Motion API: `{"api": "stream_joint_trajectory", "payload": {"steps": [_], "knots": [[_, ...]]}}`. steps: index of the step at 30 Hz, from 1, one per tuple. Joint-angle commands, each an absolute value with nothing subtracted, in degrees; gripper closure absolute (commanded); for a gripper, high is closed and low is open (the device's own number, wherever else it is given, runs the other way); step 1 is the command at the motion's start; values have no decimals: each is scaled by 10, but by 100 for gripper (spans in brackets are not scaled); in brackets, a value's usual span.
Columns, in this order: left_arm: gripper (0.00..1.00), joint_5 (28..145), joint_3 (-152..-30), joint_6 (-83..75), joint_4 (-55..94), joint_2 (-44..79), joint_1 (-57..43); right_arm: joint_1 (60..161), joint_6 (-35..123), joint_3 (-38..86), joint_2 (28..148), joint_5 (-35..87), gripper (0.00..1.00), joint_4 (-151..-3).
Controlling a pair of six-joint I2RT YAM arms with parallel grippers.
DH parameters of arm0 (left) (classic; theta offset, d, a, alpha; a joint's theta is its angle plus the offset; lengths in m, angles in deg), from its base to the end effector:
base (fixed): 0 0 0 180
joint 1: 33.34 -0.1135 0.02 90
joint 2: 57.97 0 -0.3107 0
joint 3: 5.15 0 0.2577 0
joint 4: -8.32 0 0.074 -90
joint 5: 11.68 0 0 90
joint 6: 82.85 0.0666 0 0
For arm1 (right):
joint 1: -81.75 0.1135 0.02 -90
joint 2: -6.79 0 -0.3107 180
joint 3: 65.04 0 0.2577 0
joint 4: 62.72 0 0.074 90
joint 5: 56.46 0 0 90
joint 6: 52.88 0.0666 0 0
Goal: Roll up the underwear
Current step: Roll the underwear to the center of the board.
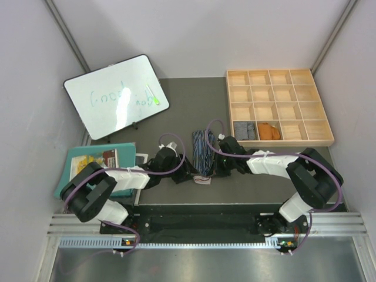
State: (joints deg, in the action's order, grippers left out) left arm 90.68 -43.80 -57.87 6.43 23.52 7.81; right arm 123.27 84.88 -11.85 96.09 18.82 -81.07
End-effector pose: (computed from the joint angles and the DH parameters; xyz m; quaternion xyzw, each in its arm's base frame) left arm 0.1924 -0.1871 0.1544 -0.1433 0.8942 -0.3888 0.1696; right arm 0.2170 0.2148 0.1597 0.0124 0.9452 0.2995 0.1297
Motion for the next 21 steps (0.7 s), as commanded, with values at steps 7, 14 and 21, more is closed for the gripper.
{"api": "stream_joint_trajectory", "payload": {"steps": [7, 14, 21], "knots": [[54, 878, -440, -575, 15, 289, 81, 1245, 847, -144, 966, 188, 100, -808], [100, 917, -451, -573, -11, 319, 80, 1246, 815, -129, 921, 180, 96, -836], [100, 991, -501, -529, 119, 302, 71, 1296, 681, -105, 789, 255, 48, -881]]}}
